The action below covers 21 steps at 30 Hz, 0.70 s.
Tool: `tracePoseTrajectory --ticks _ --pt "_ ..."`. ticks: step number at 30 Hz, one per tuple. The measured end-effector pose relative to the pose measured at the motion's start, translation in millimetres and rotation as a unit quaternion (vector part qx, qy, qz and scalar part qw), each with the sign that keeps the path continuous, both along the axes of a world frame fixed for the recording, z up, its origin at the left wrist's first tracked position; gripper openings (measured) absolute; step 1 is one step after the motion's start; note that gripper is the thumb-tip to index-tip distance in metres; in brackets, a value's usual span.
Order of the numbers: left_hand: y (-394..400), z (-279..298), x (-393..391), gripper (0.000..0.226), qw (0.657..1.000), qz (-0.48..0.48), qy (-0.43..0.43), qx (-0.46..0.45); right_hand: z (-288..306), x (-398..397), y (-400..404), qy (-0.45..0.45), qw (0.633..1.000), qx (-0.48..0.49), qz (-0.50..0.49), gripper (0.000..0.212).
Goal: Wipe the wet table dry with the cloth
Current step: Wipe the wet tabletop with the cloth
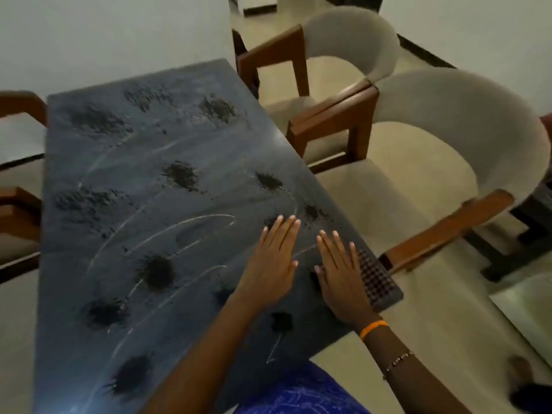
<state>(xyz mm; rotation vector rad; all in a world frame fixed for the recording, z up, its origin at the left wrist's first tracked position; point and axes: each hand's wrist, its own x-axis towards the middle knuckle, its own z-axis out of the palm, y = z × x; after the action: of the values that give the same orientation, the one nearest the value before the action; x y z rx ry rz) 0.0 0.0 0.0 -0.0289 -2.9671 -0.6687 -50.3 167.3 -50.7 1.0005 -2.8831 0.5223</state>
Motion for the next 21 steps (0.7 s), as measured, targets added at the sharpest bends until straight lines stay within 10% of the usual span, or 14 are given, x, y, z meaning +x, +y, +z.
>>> tracePoseTrajectory --ticks 6,14,21 --pt "21 -32 8 0.071 0.988 -0.036 -0.123 0.081 -37 16 53 -0.095 0.985 0.134 -0.052 0.092" --pt "9 -47 7 0.07 0.961 0.018 -0.207 0.182 -38 1 34 -0.061 0.988 0.1 -0.102 0.053" --pt "-5 -33 -13 0.06 0.934 0.097 -0.215 0.27 8 -38 -16 -0.206 0.948 -0.181 -0.16 0.031"
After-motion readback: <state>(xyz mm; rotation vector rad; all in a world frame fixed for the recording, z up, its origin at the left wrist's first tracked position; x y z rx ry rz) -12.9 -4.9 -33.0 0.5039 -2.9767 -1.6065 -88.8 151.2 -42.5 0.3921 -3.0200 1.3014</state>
